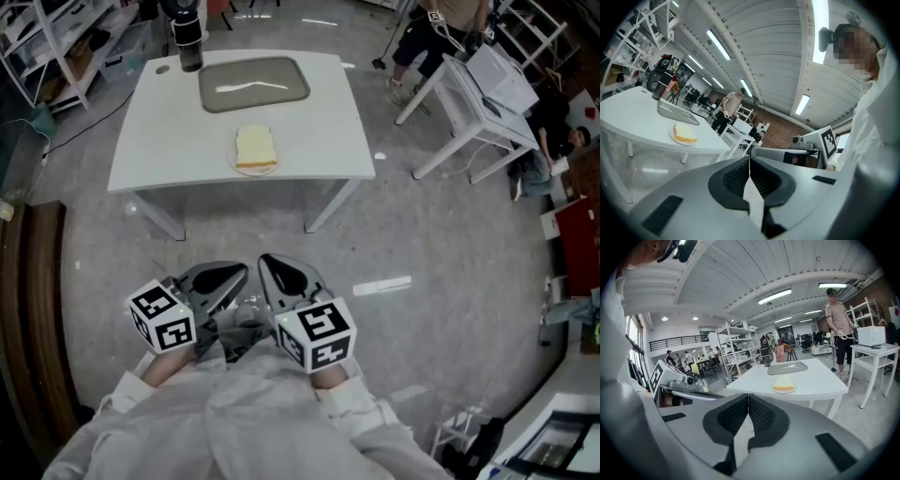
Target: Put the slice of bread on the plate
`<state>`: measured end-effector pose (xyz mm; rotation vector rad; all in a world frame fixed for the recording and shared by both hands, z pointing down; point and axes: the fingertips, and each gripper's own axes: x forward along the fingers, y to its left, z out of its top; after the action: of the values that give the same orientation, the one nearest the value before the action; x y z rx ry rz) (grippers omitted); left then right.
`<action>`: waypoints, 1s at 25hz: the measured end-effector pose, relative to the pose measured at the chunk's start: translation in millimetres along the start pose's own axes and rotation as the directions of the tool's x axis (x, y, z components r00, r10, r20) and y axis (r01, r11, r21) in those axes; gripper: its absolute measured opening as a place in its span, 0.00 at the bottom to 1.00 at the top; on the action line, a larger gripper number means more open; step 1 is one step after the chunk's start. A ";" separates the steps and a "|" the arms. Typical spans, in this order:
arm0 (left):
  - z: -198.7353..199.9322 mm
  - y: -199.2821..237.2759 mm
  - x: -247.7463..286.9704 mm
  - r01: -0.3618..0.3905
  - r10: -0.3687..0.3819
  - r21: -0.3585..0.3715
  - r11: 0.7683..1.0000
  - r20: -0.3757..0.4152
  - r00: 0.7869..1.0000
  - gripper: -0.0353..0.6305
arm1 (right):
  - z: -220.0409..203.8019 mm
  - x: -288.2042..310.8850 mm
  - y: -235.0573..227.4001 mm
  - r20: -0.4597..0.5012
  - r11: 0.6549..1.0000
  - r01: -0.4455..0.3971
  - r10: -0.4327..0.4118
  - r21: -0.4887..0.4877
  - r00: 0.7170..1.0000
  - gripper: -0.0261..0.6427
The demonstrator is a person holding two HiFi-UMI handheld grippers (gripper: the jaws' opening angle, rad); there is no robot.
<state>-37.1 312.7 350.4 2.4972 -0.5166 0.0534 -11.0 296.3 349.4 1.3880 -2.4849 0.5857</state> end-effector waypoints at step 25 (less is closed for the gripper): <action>88.2 156.4 85.9 -0.084 0.084 -0.042 0.996 -0.004 0.996 0.07 | 73.9 151.7 -112.7 -0.049 0.996 -0.088 0.088 0.018 0.995 0.06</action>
<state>-22.9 115.6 374.3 2.4332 -0.6155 0.0771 5.1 94.9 368.2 1.2585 -2.5171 0.6513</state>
